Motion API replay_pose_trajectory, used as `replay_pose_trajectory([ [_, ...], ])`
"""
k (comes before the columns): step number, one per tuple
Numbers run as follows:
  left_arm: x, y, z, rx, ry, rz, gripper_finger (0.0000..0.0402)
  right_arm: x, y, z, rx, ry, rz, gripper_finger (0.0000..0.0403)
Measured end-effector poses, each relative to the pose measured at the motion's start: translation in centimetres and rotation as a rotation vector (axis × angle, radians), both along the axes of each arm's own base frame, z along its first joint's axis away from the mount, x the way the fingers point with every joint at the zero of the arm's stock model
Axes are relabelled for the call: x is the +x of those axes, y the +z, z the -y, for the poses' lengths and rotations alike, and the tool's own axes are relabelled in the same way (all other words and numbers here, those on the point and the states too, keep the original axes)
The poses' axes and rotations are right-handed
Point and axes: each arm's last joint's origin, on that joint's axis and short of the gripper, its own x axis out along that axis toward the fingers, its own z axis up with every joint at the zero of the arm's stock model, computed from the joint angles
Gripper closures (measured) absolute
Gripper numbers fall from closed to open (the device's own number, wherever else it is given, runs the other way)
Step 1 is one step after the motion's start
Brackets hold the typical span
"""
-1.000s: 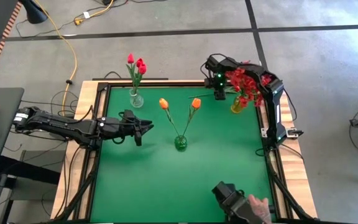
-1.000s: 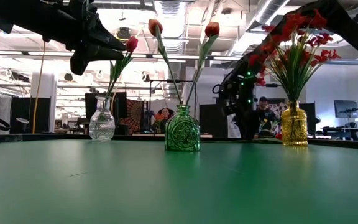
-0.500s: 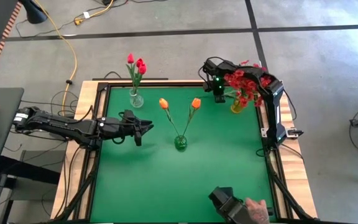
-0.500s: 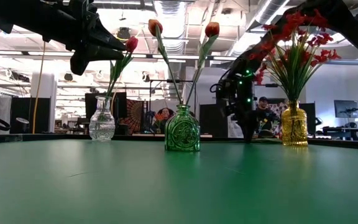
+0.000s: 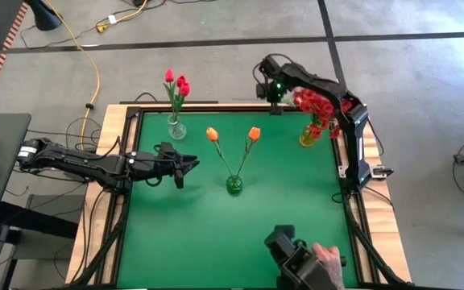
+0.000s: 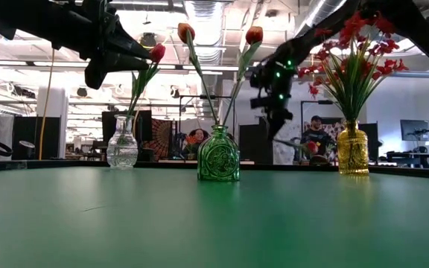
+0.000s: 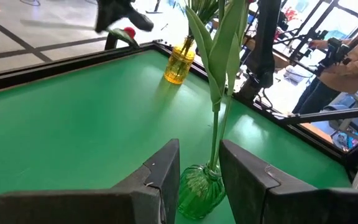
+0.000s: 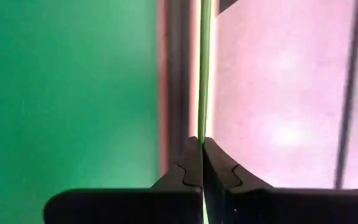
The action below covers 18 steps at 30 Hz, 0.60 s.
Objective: Sort flowers into vase by color
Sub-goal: Put the orange tulip into the green vase
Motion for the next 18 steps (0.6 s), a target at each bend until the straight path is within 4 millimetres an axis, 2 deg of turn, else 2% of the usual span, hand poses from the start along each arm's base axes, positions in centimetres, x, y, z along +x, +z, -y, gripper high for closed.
replay_pose_trajectory([
  [6, 0.0, 0.0, 0.0, -0.002, 0.001, 0.005, 0.0302, 0.8, 5.0, 1.0, -0.121, -0.009, 0.097, 0.0373],
  [11, 0.0, 0.1, 0.0, -0.003, 0.001, 0.007, 0.0302, 1.2, 9.6, 1.3, -0.224, -0.053, 0.213, 0.0382],
  [14, 0.0, 0.2, 0.0, -0.003, 0.001, 0.017, 0.0302, 1.4, 12.6, 0.9, -0.291, -0.051, 0.274, 0.0383],
  [18, 0.1, 0.3, 0.0, -0.005, 0.002, 0.029, 0.0302, 2.1, 16.9, -0.7, -0.395, -0.029, 0.349, 0.0383],
])
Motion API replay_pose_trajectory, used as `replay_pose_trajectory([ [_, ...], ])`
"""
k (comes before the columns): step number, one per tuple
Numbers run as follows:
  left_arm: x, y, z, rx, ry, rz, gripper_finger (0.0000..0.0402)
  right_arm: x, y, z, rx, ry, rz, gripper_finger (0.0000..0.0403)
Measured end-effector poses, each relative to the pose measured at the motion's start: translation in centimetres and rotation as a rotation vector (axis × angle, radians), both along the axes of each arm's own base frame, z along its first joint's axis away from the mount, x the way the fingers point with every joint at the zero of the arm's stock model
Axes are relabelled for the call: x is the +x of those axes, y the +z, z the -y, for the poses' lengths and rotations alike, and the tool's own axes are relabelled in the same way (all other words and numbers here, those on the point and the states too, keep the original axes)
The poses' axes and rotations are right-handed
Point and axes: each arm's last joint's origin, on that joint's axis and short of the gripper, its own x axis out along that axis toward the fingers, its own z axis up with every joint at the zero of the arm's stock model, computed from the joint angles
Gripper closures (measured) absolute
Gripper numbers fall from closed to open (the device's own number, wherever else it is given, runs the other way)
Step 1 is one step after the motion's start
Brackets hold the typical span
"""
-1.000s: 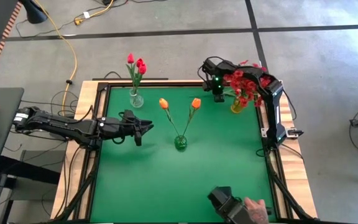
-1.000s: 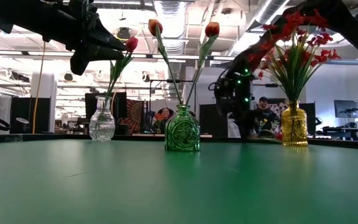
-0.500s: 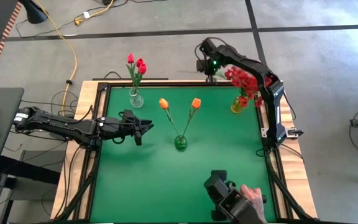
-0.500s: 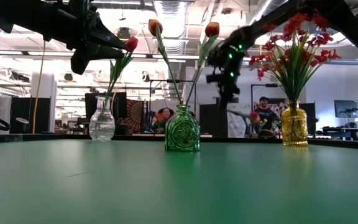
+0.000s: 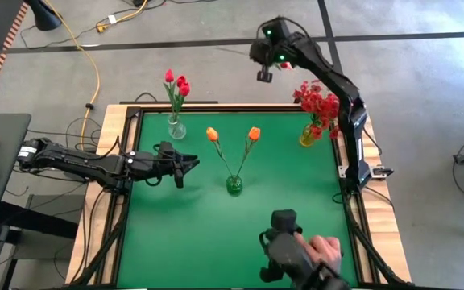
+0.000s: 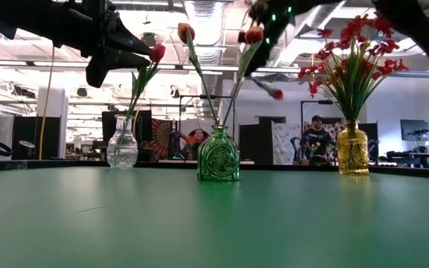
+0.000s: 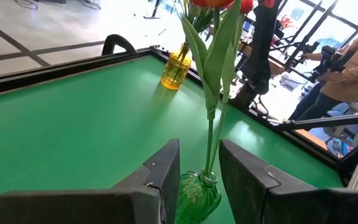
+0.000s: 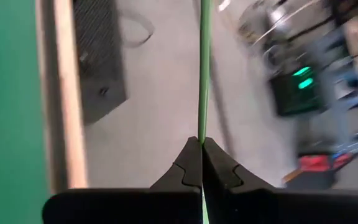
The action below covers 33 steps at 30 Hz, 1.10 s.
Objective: Sort flowers into vase by color
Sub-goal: Put the orange tulip into the green vase
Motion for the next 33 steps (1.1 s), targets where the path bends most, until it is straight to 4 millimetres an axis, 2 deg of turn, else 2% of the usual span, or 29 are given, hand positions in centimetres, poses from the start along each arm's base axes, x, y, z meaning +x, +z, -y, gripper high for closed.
replay_pose_trajectory([
  [3, 0.0, 0.0, 0.0, 0.000, 0.000, 0.002, 0.0302, 0.1, 2.6, -2.2, -0.135, 0.033, 0.039, 0.0382],
  [9, 0.0, 0.0, 0.1, 0.003, -0.021, 0.002, 0.0302, 0.3, 8.2, -8.3, -0.374, 0.106, 0.110, 0.0382],
  [16, 0.1, 0.1, 0.1, 0.043, -0.055, -0.010, 0.0302, 0.2, 11.9, -15.7, -0.442, 0.266, 0.213, 0.0382],
  [25, 0.1, -0.1, 0.4, 0.111, -0.173, -0.052, 0.0302, 2.1, 12.8, -26.1, -0.689, 0.663, 0.080, 0.0381],
  [29, 0.1, -0.4, 0.6, 0.093, -0.256, -0.080, 0.0302, 3.3, 11.8, -29.8, -0.811, 0.684, -0.105, 0.0380],
  [33, 0.0, -0.7, 0.8, 0.078, -0.310, -0.103, 0.0302, 4.5, 9.8, -32.4, -0.879, 0.681, -0.320, 0.0379],
])
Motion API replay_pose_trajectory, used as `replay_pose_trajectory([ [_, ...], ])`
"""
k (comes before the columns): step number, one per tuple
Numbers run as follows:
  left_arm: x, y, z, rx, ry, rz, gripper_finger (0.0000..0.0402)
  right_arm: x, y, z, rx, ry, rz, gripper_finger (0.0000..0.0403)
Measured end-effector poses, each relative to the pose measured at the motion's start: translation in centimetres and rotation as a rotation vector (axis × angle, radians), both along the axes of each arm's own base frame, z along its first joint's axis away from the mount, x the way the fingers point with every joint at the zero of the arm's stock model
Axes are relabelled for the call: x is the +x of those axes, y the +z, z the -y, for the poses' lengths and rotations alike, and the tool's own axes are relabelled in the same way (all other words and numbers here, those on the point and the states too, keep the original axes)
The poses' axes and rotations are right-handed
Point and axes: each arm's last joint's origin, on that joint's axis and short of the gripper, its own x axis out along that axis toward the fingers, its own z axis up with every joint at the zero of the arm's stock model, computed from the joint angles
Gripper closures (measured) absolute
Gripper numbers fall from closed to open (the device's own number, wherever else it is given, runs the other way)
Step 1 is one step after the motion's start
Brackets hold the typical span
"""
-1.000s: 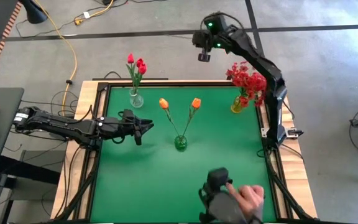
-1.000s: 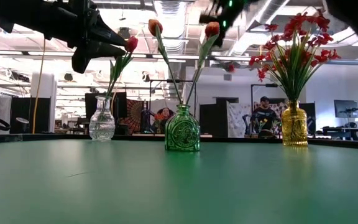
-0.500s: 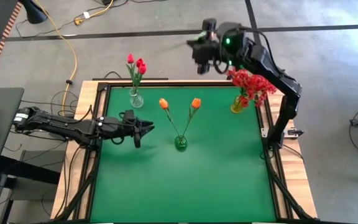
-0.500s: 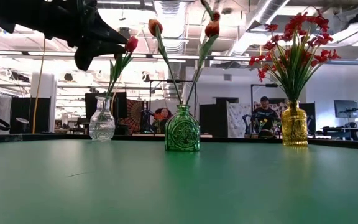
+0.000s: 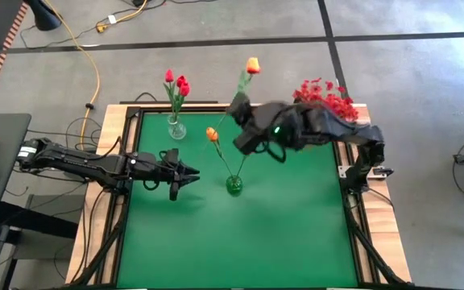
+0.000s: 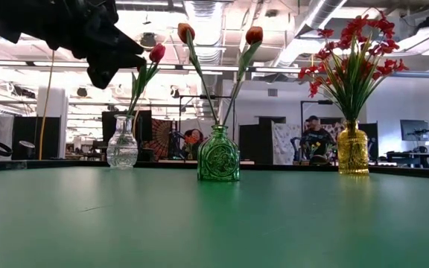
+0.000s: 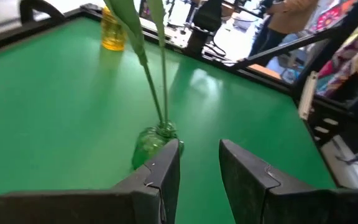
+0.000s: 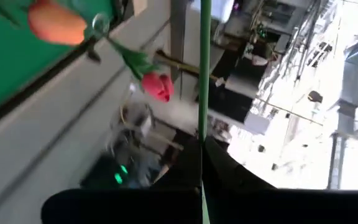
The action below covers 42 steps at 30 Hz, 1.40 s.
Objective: Sort flowers into vase by color
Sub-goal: Put the orange tulip into the green vase
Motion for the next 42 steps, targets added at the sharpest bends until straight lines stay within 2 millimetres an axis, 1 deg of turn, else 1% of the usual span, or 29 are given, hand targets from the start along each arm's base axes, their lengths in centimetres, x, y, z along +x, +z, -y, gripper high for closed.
replay_pose_trajectory([
  [5, 0.0, -0.1, 0.1, -0.049, -0.007, -0.005, 0.0302, 1.6, -2.5, -2.0, -0.191, -0.080, -0.198, 0.0379],
  [7, 0.0, -0.1, 0.0, -0.068, 0.018, -0.008, 0.0302, 2.0, -3.4, -2.7, -0.248, -0.106, -0.274, 0.0379],
  [9, 0.0, -0.1, -0.1, -0.084, 0.061, -0.005, 0.0302, 2.3, -4.1, -3.2, -0.278, -0.136, -0.310, 0.0379],
  [12, 0.0, -0.1, -0.2, -0.118, 0.114, 0.006, 0.0302, 1.7, -4.7, -3.8, -0.304, -0.149, -0.380, 0.0381],
  [17, 0.0, -0.1, -0.2, -0.161, 0.132, 0.011, 0.0302, 0.4, -5.4, -4.7, -0.331, -0.151, -0.471, 0.0384],
  [21, 0.0, -0.1, -0.2, -0.202, 0.146, 0.013, 0.0302, -0.3, -5.8, -5.7, -0.362, -0.121, -0.539, 0.0385],
  [24, 0.0, -0.1, -0.2, -0.216, 0.151, 0.013, 0.0302, -0.5, -6.0, -6.4, -0.362, -0.107, -0.545, 0.0385],
  [27, -0.1, -0.1, -0.3, -0.217, 0.157, 0.015, 0.0302, -0.4, -7.0, -7.0, -0.382, -0.094, -0.582, 0.0385],
  [30, -0.1, -0.1, -0.3, -0.227, 0.173, 0.018, 0.0302, -0.5, -8.2, -7.3, -0.405, -0.100, -0.637, 0.0385],
  [33, -0.1, -0.1, -0.3, -0.236, 0.185, 0.021, 0.0302, -0.3, -9.9, -7.4, -0.421, -0.108, -0.688, 0.0385],
  [35, -0.1, -0.1, -0.3, -0.242, 0.188, 0.022, 0.0302, 0.0, -11.0, -7.4, -0.426, -0.142, -0.691, 0.0385],
  [38, -0.1, -0.1, -0.3, -0.241, 0.192, 0.023, 0.0302, 0.4, -12.4, -6.6, -0.415, -0.204, -0.676, 0.0385],
  [42, -0.1, -0.1, -0.4, -0.239, 0.201, 0.024, 0.0302, 0.7, -14.5, -5.6, -0.399, -0.250, -0.706, 0.0385],
])
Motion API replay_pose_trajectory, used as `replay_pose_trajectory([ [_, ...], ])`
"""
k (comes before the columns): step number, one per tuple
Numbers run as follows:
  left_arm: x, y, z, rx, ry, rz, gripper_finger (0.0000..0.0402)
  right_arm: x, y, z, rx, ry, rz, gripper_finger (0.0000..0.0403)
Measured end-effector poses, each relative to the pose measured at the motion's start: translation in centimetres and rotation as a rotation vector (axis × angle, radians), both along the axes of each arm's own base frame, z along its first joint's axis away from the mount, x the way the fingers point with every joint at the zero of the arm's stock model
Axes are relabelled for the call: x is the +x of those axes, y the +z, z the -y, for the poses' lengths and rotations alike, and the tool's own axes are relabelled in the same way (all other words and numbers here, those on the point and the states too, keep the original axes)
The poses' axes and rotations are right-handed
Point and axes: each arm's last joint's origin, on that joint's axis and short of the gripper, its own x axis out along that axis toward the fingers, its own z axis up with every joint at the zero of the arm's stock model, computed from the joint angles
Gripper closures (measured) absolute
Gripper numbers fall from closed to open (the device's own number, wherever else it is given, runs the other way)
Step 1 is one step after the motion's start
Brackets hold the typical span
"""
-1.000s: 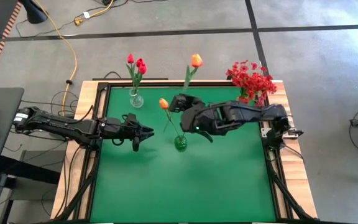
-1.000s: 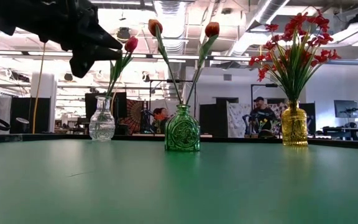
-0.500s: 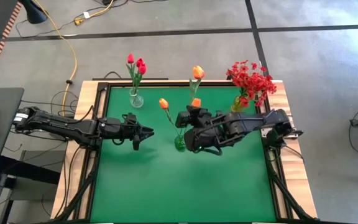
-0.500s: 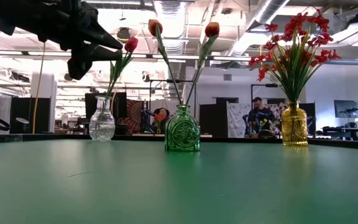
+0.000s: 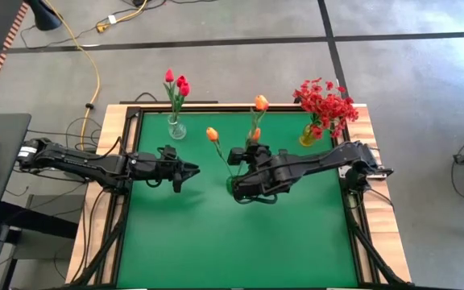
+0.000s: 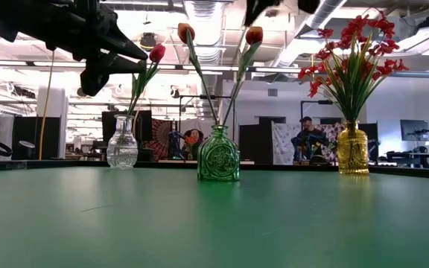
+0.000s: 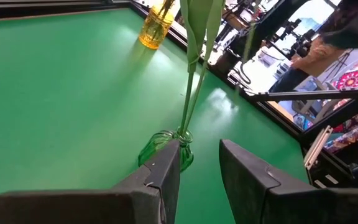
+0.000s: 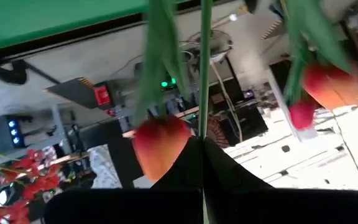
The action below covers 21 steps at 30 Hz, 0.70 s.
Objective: Sort flowers into vase by color
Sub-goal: Put the orange tulip into the green vase
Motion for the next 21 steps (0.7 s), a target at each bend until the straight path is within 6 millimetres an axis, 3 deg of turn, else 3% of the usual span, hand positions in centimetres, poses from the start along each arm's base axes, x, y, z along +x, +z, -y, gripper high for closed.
replay_pose_trajectory([
  [7, 0.0, 0.0, 0.0, 0.002, -0.001, 0.000, 0.0302, 0.3, -2.5, 0.9, -0.028, -0.032, -0.046, 0.0385],
  [21, 0.0, 0.0, 0.0, 0.036, -0.010, -0.007, 0.0302, 1.8, -4.9, 1.3, -0.064, -0.006, -0.035, 0.0385],
])
